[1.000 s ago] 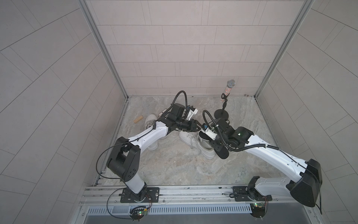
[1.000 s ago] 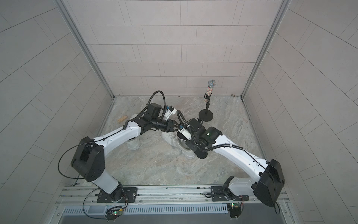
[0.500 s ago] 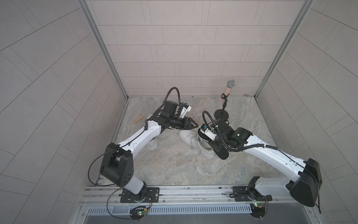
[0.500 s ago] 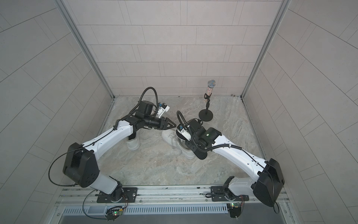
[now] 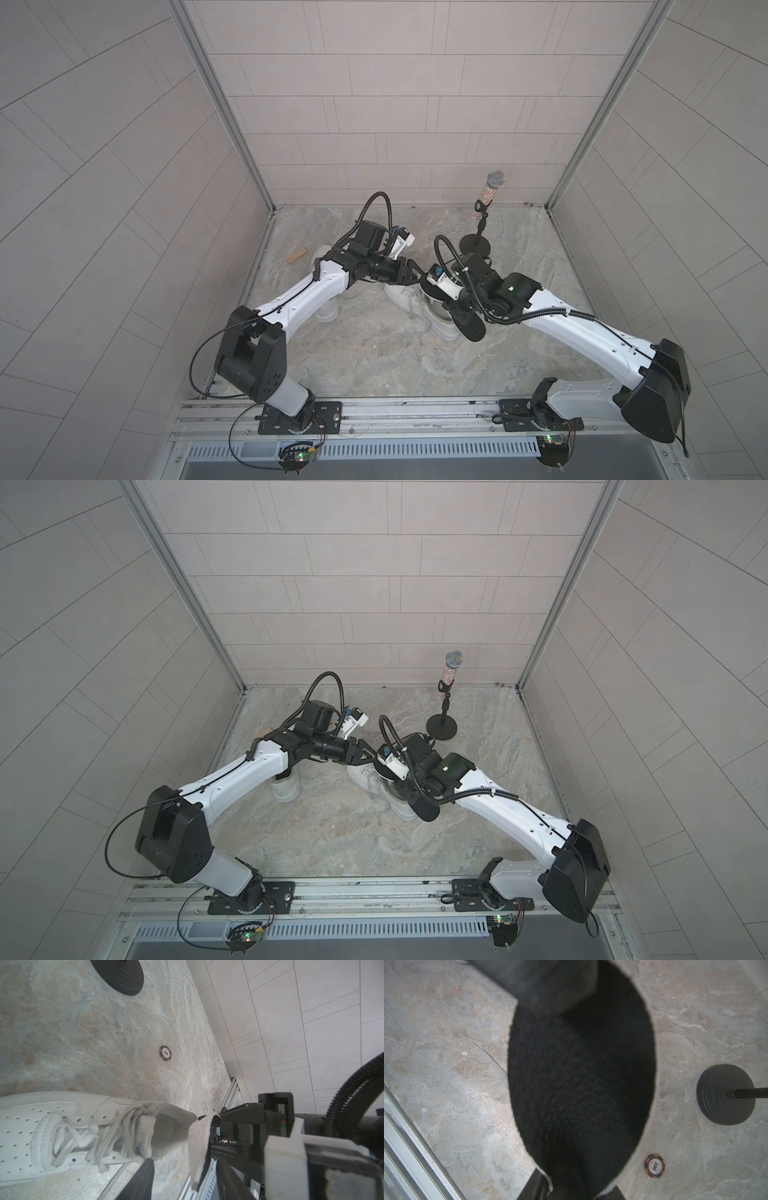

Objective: Insert the insole into the shoe
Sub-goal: Adjust the insole.

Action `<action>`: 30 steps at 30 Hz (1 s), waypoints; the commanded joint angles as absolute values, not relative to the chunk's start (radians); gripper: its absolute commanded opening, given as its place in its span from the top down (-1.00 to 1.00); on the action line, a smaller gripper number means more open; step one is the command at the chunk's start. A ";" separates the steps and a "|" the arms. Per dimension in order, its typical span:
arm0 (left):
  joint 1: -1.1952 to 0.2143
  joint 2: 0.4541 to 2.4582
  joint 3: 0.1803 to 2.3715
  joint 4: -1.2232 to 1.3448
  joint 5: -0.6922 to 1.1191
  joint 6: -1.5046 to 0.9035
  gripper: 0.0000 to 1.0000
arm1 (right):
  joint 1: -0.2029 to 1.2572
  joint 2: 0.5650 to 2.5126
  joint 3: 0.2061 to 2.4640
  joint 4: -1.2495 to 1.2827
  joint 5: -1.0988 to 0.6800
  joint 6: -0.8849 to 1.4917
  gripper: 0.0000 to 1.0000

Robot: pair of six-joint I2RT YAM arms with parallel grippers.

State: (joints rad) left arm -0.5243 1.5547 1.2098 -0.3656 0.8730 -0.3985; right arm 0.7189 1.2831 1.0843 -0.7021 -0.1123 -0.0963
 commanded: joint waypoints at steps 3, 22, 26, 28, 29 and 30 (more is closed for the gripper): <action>-0.575 1.590 1.263 -0.399 0.857 -0.355 0.03 | 0.722 1.290 1.119 -0.673 -0.158 -0.089 0.26; -0.538 1.599 1.232 -0.247 0.966 -0.624 1.00 | 0.715 1.156 0.881 -0.334 -0.140 -0.135 -0.54; -0.520 1.597 1.218 -0.206 0.996 -0.687 1.00 | 0.715 1.155 0.858 -0.290 -0.144 -0.133 -0.61; -0.518 1.595 1.220 -0.213 1.002 -0.687 1.00 | 0.715 1.164 0.852 -0.264 -0.146 -0.128 -0.99; -0.518 1.591 1.222 -0.222 1.004 -0.681 1.00 | 0.715 1.170 0.847 -0.246 -0.143 -0.127 -0.99; -0.518 1.588 1.225 -0.232 1.003 -0.679 1.00 | 0.715 1.176 0.843 -0.231 -0.134 -0.127 -0.99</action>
